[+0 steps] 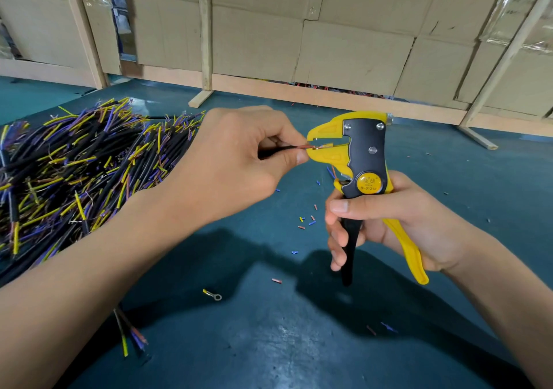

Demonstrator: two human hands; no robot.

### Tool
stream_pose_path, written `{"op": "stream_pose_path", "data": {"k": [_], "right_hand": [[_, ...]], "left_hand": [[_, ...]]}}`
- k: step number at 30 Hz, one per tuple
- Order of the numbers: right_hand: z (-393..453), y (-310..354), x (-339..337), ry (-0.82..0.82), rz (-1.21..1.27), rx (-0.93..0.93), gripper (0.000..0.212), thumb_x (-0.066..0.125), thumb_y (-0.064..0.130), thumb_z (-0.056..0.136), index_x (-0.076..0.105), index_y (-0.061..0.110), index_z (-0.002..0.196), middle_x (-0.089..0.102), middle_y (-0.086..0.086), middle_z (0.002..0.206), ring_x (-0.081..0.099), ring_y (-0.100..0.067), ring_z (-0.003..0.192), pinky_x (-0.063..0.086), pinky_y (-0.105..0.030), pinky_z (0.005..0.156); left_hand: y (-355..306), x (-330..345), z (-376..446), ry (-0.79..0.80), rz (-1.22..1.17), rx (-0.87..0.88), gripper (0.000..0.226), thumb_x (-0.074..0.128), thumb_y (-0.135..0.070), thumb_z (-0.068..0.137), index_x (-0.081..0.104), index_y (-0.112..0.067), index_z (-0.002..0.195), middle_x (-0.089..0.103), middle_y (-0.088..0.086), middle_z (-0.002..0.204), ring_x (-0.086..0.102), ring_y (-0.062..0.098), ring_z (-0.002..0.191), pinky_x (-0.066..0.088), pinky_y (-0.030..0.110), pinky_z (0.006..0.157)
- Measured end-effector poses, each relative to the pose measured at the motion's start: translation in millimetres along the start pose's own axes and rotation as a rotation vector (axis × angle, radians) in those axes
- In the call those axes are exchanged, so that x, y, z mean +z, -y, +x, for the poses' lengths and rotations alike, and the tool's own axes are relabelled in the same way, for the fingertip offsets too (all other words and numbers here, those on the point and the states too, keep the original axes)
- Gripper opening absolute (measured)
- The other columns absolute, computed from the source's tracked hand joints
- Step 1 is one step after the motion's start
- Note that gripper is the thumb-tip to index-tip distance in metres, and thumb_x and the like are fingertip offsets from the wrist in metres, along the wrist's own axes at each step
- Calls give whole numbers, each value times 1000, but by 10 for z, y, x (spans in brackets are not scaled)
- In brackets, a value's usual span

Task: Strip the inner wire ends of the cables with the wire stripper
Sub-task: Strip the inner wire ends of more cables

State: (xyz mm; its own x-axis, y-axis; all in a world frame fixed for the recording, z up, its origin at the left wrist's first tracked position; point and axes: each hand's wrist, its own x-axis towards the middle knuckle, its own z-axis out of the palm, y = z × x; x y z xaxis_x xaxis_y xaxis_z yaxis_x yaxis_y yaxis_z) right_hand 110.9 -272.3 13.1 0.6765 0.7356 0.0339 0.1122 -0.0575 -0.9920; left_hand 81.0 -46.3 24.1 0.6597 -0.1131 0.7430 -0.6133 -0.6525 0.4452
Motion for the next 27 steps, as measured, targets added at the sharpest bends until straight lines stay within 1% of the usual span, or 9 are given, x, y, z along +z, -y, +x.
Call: {"op": "stream_pose_path", "data": {"k": [5,8,11,12,15,17,21,25,27], "right_hand": [[2,1,-4,2,26,13,14,69,15,85,70,4,77,60,-17,66,63,-39,58,54,-34,55],[8,2,5,0,40,19,14,68,14,86,69,3,77,60,-17,66,62,-39,58,54,-33,56],[11,2,25,-4,60,32,13,67,13,86,69,3,77,60,-18,66,62,-39,58,54,-32,55],[11,3,29,-7,60,34,13,67,13,86,69,4,76,59,-18,66,62,-39,58,53,-32,54],[10,10,47,-18,58,26,13,67,12,86,68,5,75,58,-19,67,62,-39,58,53,-33,53],[11,12,55,-21,59,26,13,68,12,85,67,5,74,58,-20,67,62,-39,58,53,-35,54],[12,2,89,-37,53,12,17,74,16,81,66,2,76,57,-20,65,62,-39,56,55,-40,57],[36,-29,120,-76,55,-16,19,70,12,85,63,0,73,57,-18,64,61,-39,56,57,-55,63],[44,-41,121,-87,62,-18,20,72,15,84,63,-1,74,57,-17,64,61,-39,56,56,-58,65]], "left_hand": [[-32,20,-9,4,-22,-47,13,82,-17,81,75,-13,92,76,-9,88,71,2,83,57,33,80],[-55,18,-10,-15,-4,-72,18,84,-20,79,72,-16,93,73,-14,83,70,3,78,55,32,78],[-86,16,-20,-45,46,-25,20,83,-20,79,67,-13,89,67,-20,77,67,4,79,53,29,73],[-99,22,-26,-60,71,3,19,82,-19,79,67,-11,87,67,-18,75,66,4,79,52,27,71],[-115,47,-42,-115,153,77,15,79,-14,80,68,-4,81,71,-1,73,61,10,74,46,30,65],[-117,59,-50,-131,186,94,14,80,-10,79,68,-3,80,70,4,72,57,12,70,43,31,62],[-128,83,-68,-147,212,90,12,80,-5,79,69,-3,81,68,2,72,54,14,70,42,28,61],[-132,81,-75,-162,190,87,8,77,-4,80,70,-4,83,68,2,74,57,14,69,46,29,62],[-146,80,-79,-148,149,72,3,74,-5,82,71,-6,84,69,0,74,60,12,68,48,26,63]]}}
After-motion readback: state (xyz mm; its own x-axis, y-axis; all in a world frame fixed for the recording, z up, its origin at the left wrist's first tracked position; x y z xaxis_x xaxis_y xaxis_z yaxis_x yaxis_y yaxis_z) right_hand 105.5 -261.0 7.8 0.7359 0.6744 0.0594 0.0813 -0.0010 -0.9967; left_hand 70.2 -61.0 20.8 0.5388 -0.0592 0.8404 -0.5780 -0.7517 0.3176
